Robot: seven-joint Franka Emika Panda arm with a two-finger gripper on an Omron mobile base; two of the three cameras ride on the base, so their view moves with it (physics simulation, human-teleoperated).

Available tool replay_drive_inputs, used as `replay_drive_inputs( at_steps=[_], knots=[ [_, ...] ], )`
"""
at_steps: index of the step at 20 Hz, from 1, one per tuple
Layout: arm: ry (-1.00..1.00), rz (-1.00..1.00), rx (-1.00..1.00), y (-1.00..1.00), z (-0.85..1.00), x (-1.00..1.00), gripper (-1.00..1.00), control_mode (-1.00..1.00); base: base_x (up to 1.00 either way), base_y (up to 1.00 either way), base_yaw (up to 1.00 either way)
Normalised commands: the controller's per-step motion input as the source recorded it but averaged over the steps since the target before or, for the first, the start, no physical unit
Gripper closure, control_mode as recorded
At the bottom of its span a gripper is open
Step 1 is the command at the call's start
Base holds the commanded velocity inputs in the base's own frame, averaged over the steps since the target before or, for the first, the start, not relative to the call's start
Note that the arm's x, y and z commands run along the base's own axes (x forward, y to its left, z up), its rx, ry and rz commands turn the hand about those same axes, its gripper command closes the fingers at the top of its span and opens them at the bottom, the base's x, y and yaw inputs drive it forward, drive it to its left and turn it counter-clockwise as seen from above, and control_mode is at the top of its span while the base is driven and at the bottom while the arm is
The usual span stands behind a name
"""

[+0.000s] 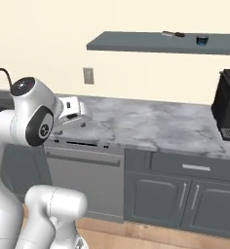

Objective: Pick the yogurt and cereal from the counter and place them in the cabinets closest to them.

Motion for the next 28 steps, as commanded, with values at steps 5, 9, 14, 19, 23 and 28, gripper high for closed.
replay_drive_inputs(
  at_steps=[5, 9, 14, 19, 23, 28],
  knots=[
    [0.0, 0.0, 0.0, 0.0, 0.0, 0.0, -1.0, 1.0, -0.02, 0.59, 0.0],
    [0.0, 0.0, 0.0, 0.0, 0.0, 0.0, -1.0, 1.0, 0.0, 0.61, -0.01],
    [0.0, 0.0, 0.0, 0.0, 0.0, 0.0, -1.0, 1.0, 0.0, 0.64, -0.02],
    [0.0, 0.0, 0.0, 0.0, 0.0, 0.0, -1.0, 1.0, 0.0, 0.67, -0.02],
    [0.0, 0.0, 0.0, 0.0, 0.0, 0.0, -1.0, 1.0, 0.0, 0.68, -0.03],
    [0.0, 0.0, 0.0, 0.0, 0.0, 0.0, -1.0, 1.0, 0.0, 0.7, -0.04]
  ],
)
